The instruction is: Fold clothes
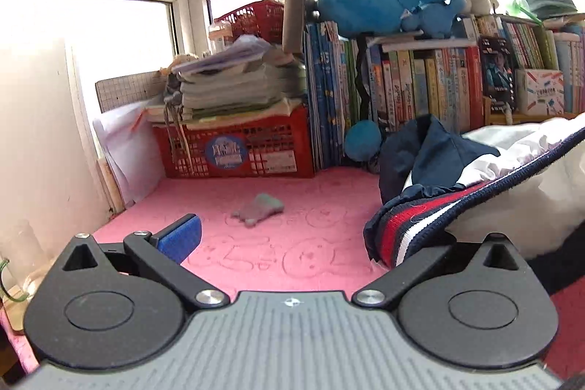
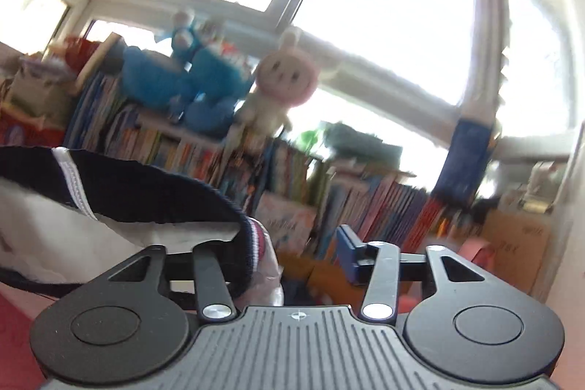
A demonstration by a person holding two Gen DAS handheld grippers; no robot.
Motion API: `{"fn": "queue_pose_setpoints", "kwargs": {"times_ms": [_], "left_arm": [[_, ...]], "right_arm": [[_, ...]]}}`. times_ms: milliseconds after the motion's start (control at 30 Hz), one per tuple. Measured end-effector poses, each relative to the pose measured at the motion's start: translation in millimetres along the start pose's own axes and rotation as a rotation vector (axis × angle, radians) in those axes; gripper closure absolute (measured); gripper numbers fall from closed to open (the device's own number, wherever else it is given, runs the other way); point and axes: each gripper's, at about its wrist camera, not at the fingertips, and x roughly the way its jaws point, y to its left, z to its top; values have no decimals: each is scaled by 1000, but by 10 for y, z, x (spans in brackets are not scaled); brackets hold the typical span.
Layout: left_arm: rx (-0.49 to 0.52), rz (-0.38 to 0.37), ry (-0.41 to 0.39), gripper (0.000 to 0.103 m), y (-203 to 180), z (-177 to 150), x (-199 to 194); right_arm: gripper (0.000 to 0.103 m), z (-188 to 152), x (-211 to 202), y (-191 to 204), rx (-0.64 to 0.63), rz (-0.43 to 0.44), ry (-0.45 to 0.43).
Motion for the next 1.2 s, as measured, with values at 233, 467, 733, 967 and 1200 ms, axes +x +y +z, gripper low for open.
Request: {"fn": "queue_pose_setpoints", "kwargs": {"times_ms": [233,467,733,967,1200], "left_arm": [[45,-149,168,0,-26,-237,234],[-57,-89,-244,0,-119,394,-221],[-70,-176,224,0,57,-456,65],[-63,-168,230,0,58,-545,-44],[12,-176,232,0,4,-672,-169]], "right_arm": [[36,-646,-11,-372,59,333,598],[31,179,-53,-621,138,-90,37],[8,-663,-158,-427,-75,135,342],[7,-909,-491,-236,-181,195,431],[2,-1002,-659,-324,-238,231,465]]}}
